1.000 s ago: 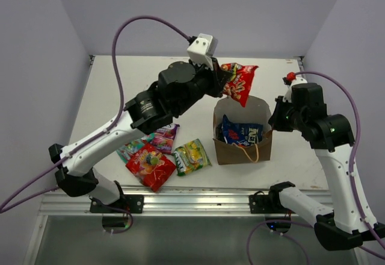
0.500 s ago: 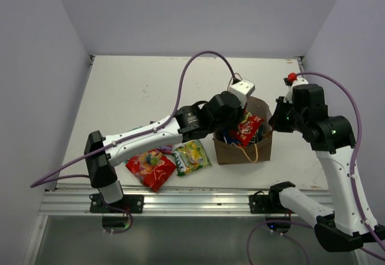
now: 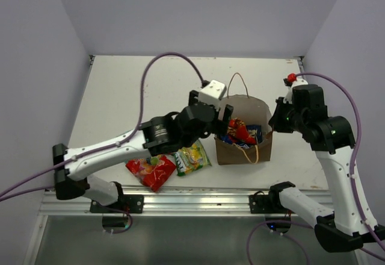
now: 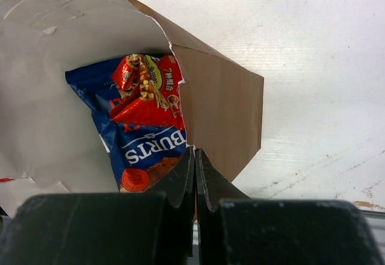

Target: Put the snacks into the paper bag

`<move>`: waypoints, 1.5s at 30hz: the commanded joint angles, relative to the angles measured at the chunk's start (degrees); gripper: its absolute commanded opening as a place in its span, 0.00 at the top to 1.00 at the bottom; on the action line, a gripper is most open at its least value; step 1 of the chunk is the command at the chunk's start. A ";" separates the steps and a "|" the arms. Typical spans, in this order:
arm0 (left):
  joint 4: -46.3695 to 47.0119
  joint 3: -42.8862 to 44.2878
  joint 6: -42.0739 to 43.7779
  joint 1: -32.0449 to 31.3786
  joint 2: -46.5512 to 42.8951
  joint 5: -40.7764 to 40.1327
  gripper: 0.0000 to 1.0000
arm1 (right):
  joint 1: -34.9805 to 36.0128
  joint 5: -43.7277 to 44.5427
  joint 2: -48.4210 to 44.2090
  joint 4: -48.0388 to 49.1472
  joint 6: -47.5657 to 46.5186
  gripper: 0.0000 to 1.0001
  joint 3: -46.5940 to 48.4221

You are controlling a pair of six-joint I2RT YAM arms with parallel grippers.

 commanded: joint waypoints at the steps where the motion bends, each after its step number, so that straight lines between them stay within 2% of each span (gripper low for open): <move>1: 2.87 -5.06 -3.75 -1.19 -10.92 -16.99 0.11 | 0.18 -1.88 -0.20 1.86 -0.02 1.00 0.14; 3: -4.04 -9.89 -9.18 4.15 -11.03 -14.39 0.11 | 0.18 -2.41 -0.20 2.30 0.15 1.00 -0.21; 4: -5.04 -12.45 -9.91 10.52 -10.60 -11.93 0.11 | 0.18 -2.50 -0.11 2.39 0.15 1.00 -0.48; 6: -5.49 -19.28 -10.45 16.89 -9.19 -5.62 0.11 | 0.18 -2.94 0.06 2.83 0.24 1.00 -0.66; 7: -5.14 -21.16 -10.36 21.09 -7.18 -4.36 0.11 | 0.18 -2.94 0.15 2.92 0.15 1.00 -0.57; 8: -4.53 -22.74 -10.01 22.44 -6.12 -3.56 0.11 | 0.18 -2.94 0.32 2.92 0.15 1.00 -0.57; 11: -2.07 -25.83 -8.60 25.26 -0.32 -0.31 0.11 | 0.18 -2.94 0.33 3.09 0.06 1.00 -0.30; 15: -3.29 -25.40 -9.74 27.02 8.89 3.55 0.11 | 0.18 -2.94 0.33 2.66 0.06 1.00 0.22; 22: -1.10 -31.27 -10.62 27.20 13.92 5.41 0.12 | 0.18 -2.15 -0.38 2.04 -0.29 1.00 0.14; 23: -0.05 -31.98 -10.53 27.20 14.37 5.67 0.15 | 0.18 -1.97 -0.46 2.13 -0.46 1.00 0.05; 24: 0.13 -33.12 -10.36 27.20 14.80 6.11 0.29 | 0.18 -2.06 -0.29 2.13 -0.46 1.00 -0.04; 25: 0.05 -33.39 -10.62 27.11 14.81 5.94 0.88 | 0.18 -2.06 -0.20 2.13 -0.55 1.00 -0.04; 26: -0.56 -33.65 -11.06 27.20 14.37 5.68 1.00 | 0.18 -1.97 -0.11 2.13 -0.64 1.00 0.05; 28: -0.66 -33.31 -10.98 27.11 11.31 4.97 1.00 | 0.18 -2.15 0.06 2.21 -0.55 1.00 0.05; 31: -3.19 -28.23 -8.70 26.50 5.77 3.92 1.00 | 0.18 -2.59 0.32 2.65 -0.64 1.00 -0.22; 35: -4.35 -11.10 -2.28 22.21 -0.82 4.27 1.00 | 0.18 -2.85 0.68 3.00 -0.55 1.00 -0.39; 40: -4.79 10.85 3.35 14.12 0.04 6.71 1.00 | 0.18 -2.94 0.68 3.27 -0.12 1.00 -0.66; 43: -3.22 15.90 4.41 10.60 2.32 13.73 1.00 | 0.18 -2.94 0.50 3.18 0.15 1.00 -0.66; 45: -1.63 15.83 4.06 8.57 2.68 17.08 1.00 | 0.27 -2.76 0.41 3.01 0.15 1.00 -0.57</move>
